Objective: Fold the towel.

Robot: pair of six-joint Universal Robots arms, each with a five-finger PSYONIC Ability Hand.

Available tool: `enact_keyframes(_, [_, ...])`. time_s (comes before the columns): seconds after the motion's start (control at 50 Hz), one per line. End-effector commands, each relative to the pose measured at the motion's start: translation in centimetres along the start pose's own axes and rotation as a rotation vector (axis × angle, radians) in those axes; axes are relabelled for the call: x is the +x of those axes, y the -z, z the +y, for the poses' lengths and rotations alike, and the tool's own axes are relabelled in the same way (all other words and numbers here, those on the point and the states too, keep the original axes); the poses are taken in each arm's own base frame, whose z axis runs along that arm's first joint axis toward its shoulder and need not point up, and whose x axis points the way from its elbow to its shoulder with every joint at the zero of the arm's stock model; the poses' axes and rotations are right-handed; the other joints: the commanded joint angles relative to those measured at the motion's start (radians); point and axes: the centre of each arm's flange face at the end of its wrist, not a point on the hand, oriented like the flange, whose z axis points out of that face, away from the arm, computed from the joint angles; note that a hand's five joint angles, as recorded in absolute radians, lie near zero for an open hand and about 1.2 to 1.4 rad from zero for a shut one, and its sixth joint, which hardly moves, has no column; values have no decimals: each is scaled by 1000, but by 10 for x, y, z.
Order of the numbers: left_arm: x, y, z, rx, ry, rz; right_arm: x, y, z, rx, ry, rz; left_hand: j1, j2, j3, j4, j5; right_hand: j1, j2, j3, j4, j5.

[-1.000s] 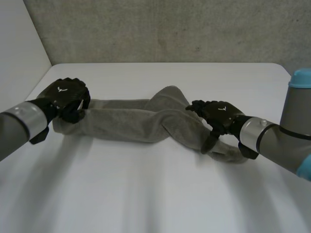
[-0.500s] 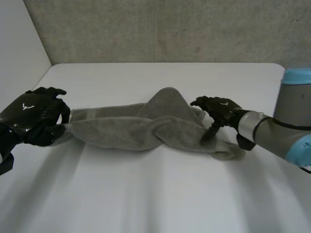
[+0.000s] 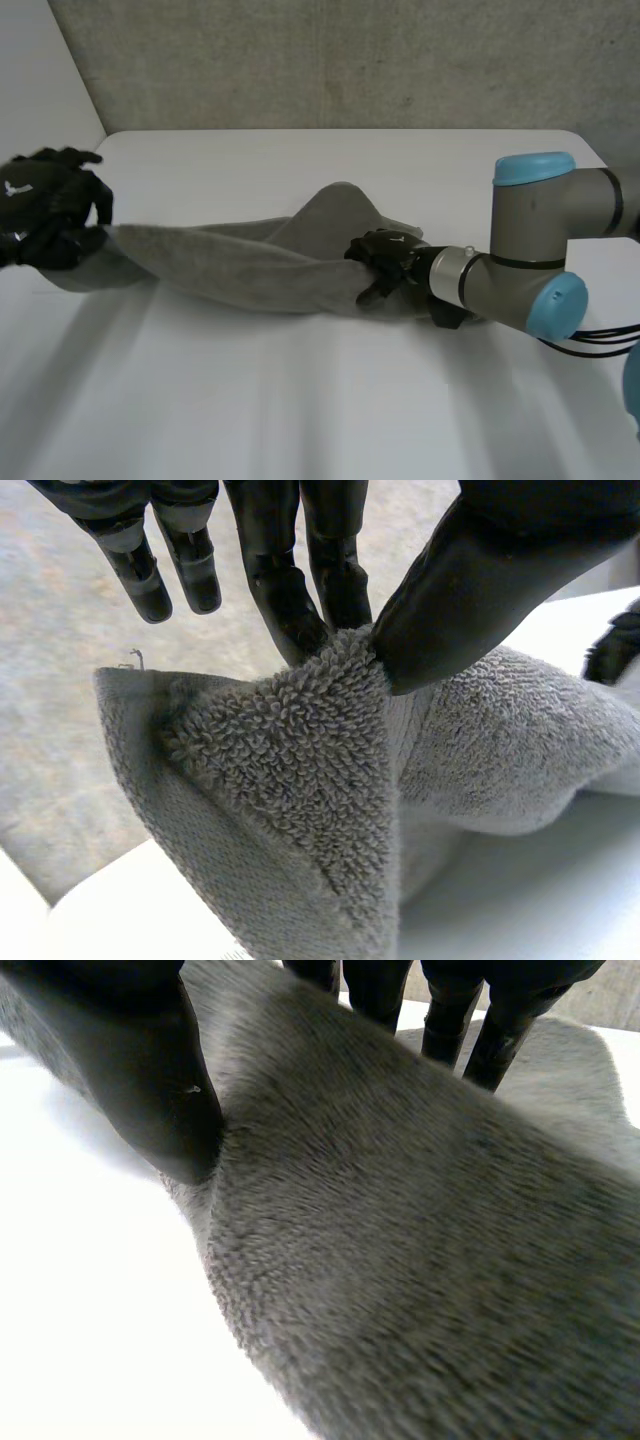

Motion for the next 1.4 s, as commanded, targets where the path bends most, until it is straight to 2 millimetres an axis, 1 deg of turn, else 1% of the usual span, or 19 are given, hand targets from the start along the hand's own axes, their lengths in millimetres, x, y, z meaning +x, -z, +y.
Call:
enact_keyframes(0.02, [-26,-7,-13,68,29,-64,18,29,-12,17,18,58,87,61,-49,-55,62,16,20,-41,-67,18])
enact_keyframes(0.12, [-36,-9,-14,79,40,-84,18,40,-16,24,14,53,87,61,-49,-55,62,16,20,-41,-67,18])
enact_keyframes(0.22, [-37,-11,-11,70,52,-82,16,51,-10,11,-14,18,87,61,-49,-55,62,16,20,-41,-67,18])
enact_keyframes(0.26, [-37,-11,-10,68,54,-82,13,59,0,-13,-41,-15,87,61,-49,-55,62,16,20,-41,-67,18])
enact_keyframes(0.34, [-37,-11,-10,66,57,-84,13,64,12,-44,-65,-36,87,61,-49,-55,62,16,20,-41,-67,18])
enact_keyframes(0.46, [-38,-11,-10,68,53,-86,27,73,28,-81,-56,-17,87,61,-49,-55,62,16,20,-41,-67,18])
enact_keyframes(0.54, [-40,-13,-7,62,60,-84,36,78,29,-82,-47,8,87,61,-49,-55,62,16,20,-41,-67,18])
enact_keyframes(0.58, [-41,-14,-6,59,63,-84,47,84,26,-70,-45,41,87,61,-49,-55,62,13,17,-41,-67,15])
enact_keyframes(0.7, [-44,-17,-3,44,78,-83,56,92,24,-59,-45,69,87,61,-49,-55,62,22,26,-41,-67,23])
enact_keyframes(0.74, [-43,-17,-1,36,88,-77,53,94,27,-63,-30,50,87,61,-49,-55,62,174,177,-41,-67,175])
enact_keyframes(0.76, [-43,-17,-1,36,88,-77,53,94,27,-63,-30,50,87,61,-49,-55,62,175,178,-41,-67,176])
enact_keyframes(0.86, [-39,-18,3,27,100,-64,43,94,36,-82,-21,3,87,61,-49,-55,62,449,453,-41,-67,451])
enact_keyframes(0.98, [-34,-18,10,8,116,-49,41,94,37,-84,-8,-11,87,61,-49,-55,62,450,453,-41,-67,451])
enact_keyframes(1.16, [-34,-20,15,-7,126,-41,41,95,38,-87,68,-16,87,61,-49,-55,62,450,453,-41,-67,451])
enact_keyframes(1.28, [-32,-23,24,-32,105,-7,31,104,32,-138,167,-42,87,61,-49,-55,62,450,453,-41,-67,451])
enact_keyframes(1.32, [-32,-29,28,-39,56,26,32,108,24,-170,306,-61,87,61,-49,-55,62,450,453,-41,-67,451])
enact_keyframes(1.34, [-32,-29,28,-39,56,26,32,108,23,-170,307,-61,87,61,-49,-55,62,450,453,-41,-67,451])
enact_keyframes(1.38, [-32,-35,27,-36,15,44,43,102,2,-135,492,-12,87,61,-49,-55,62,450,453,-41,-67,451])
enact_keyframes(1.4, [-30,-44,25,-26,-28,69,43,101,2,-135,493,-12,87,61,-49,-55,62,450,453,-41,-67,451])
